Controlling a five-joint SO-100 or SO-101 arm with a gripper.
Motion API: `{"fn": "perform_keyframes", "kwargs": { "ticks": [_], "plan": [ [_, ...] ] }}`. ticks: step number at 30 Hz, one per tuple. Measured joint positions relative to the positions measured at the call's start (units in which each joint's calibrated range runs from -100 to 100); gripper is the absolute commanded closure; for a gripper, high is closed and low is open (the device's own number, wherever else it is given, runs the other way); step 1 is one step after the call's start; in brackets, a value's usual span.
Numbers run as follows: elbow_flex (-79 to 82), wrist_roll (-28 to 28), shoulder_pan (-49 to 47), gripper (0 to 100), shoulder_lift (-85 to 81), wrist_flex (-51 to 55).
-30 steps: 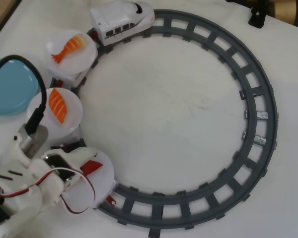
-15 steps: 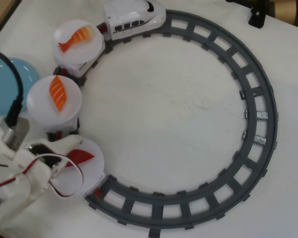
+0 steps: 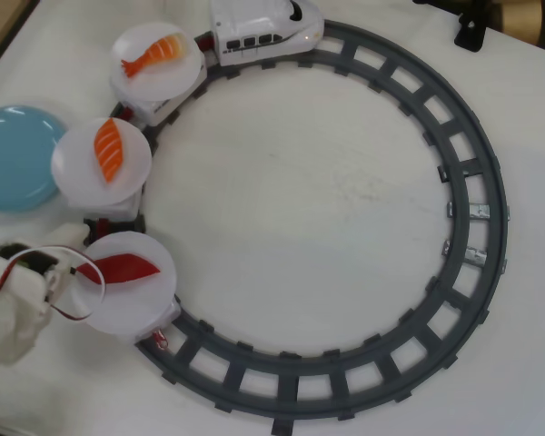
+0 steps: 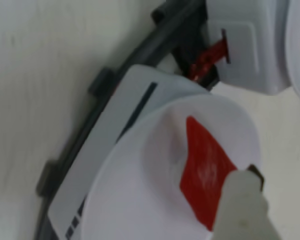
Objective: Pick up the sushi from the Shinkansen and put it on the blue dish
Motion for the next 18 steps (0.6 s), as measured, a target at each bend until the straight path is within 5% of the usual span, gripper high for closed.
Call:
{"fn": "perform_keyframes", "kwargs": {
  "ticks": [18],
  "plan": [
    [-10.0, 0.0, -1.2, 81, 22.9, -4.5]
  ]
}}
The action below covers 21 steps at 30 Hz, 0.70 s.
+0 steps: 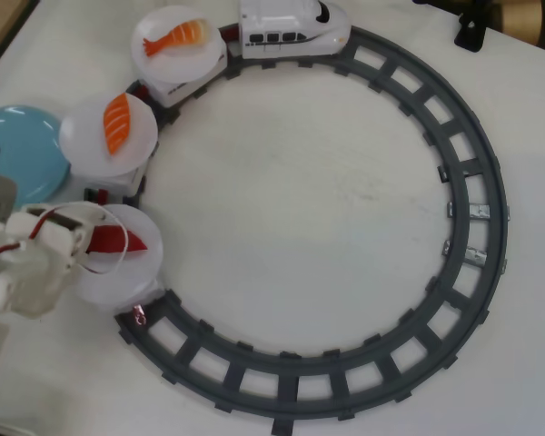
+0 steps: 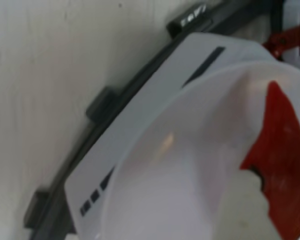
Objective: Pick up the sushi from the Shinkansen and put it on the blue dish
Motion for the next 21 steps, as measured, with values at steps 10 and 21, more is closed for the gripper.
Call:
{"fn": "perform_keyframes", "kwargs": {
  "ticks": [10, 21],
  "plan": [
    [-13.2, 0.0, -0.1, 81, 14.8, -0.1],
    [-13.1, -0.2, 0.0, 95, 17.0, -0.2]
  ]
}}
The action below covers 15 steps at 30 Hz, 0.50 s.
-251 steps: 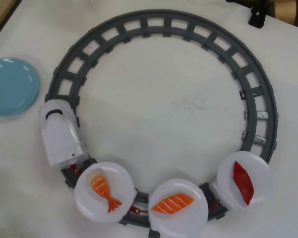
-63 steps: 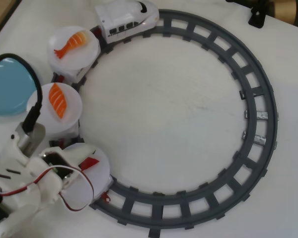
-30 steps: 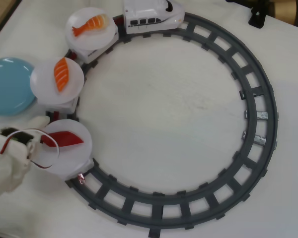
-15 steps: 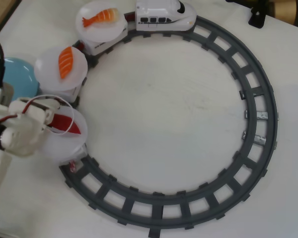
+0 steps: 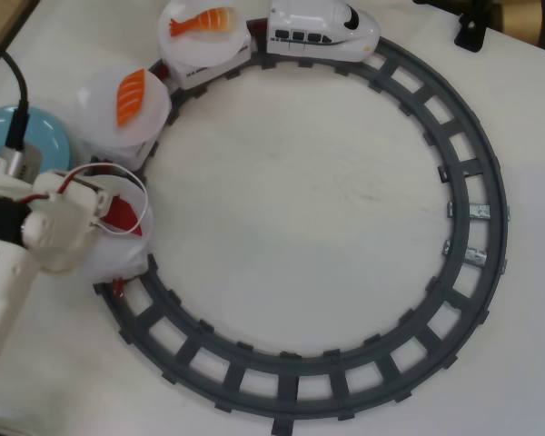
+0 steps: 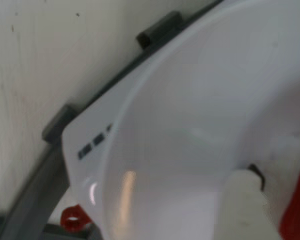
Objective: Pick up the sushi from the Shinkansen and put it on the blue dish
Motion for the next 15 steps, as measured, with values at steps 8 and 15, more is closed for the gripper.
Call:
{"fn": "perform_keyframes", "kwargs": {
  "ticks": [8, 15],
  "plan": [
    [-1.0, -0.1, -1.6, 96, 0.0, 0.3],
    [-4.0, -0.1, -11.3, 96, -5.8, 3.8]
  ]
}}
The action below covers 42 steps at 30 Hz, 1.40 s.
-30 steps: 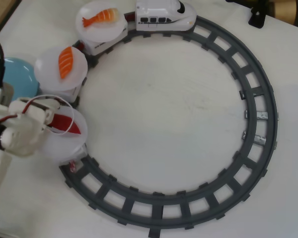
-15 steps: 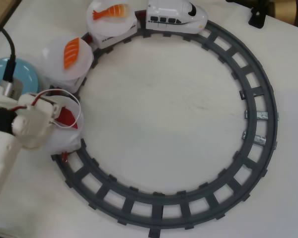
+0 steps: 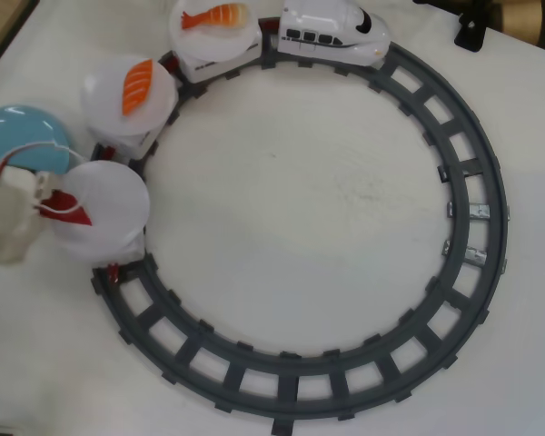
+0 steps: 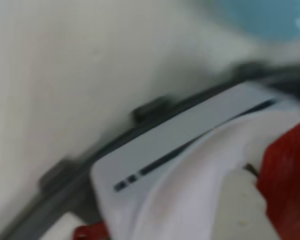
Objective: Pick up the sushi from the Shinkansen and put it on the blue dish
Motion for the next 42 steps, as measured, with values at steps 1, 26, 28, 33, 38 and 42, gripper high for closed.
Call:
{"fn": "perform_keyframes", "kwargs": {
  "ticks": [1, 26, 28, 33, 38, 42],
  "plan": [
    [-0.4, 0.0, -1.1, 96, -1.9, 0.0],
    [-22.6, 0.1, -16.8, 96, 24.8, -2.3],
    [-25.4, 0.1, -17.9, 96, 27.3, -2.3],
    [-30.4, 0.1, -18.2, 96, 31.8, -2.3],
    [-32.5, 0.1, -17.7, 96, 35.0, -2.3],
    [-33.2, 0.1, -16.1, 96, 36.9, -2.3]
  ]
}}
